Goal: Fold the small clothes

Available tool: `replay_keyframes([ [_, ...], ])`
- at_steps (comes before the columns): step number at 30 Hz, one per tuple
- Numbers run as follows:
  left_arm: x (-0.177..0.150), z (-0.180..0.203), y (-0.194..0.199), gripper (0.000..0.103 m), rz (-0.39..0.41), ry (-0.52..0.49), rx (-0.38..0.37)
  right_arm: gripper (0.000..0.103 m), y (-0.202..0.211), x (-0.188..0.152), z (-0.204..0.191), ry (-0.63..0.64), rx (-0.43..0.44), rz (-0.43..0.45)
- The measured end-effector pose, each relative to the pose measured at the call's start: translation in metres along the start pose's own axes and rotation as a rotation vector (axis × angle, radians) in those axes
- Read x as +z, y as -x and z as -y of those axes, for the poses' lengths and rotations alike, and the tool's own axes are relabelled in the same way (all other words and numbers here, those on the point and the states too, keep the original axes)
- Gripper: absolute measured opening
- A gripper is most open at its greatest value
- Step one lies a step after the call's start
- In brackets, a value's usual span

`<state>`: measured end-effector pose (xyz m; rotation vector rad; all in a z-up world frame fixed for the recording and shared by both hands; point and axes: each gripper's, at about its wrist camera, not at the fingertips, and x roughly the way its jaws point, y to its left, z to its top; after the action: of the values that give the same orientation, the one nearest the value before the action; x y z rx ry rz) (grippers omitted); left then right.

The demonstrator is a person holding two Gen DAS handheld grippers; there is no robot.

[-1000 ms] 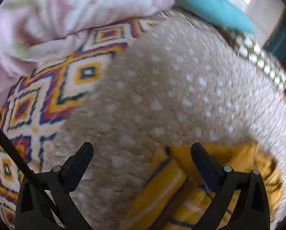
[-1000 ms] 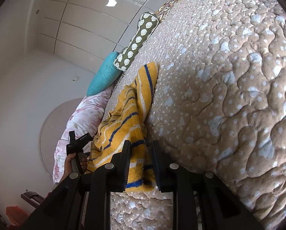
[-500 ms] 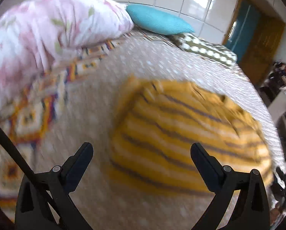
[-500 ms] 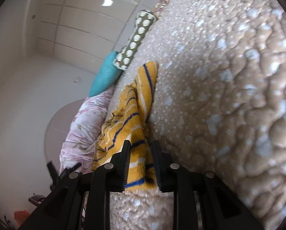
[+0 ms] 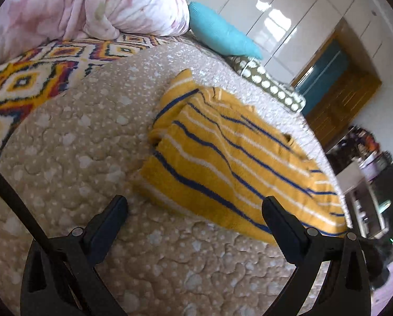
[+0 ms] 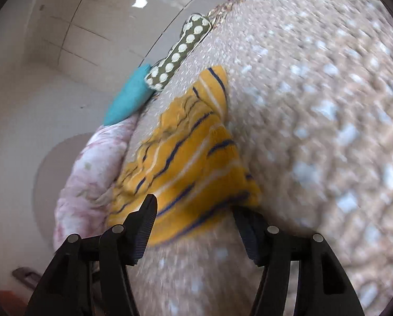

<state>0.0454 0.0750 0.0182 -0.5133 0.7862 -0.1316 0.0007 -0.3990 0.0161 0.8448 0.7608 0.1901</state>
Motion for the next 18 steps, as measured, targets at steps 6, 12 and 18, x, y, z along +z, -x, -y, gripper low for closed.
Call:
replay_keyframes([
  [6,0.006,-0.008,0.031,0.101,-0.029,-0.078,0.037,0.014,-0.036,0.019,-0.052,0.086,-0.196,-0.019],
  [12,0.041,-0.071,0.08,0.101,0.156,0.085,0.172,0.014,-0.081,0.015,-0.215,0.498,-0.286,0.015],
  [18,0.053,-0.139,0.103,0.101,0.244,0.267,0.277,0.014,-0.2,-0.076,-0.312,0.712,-0.152,-0.19],
])
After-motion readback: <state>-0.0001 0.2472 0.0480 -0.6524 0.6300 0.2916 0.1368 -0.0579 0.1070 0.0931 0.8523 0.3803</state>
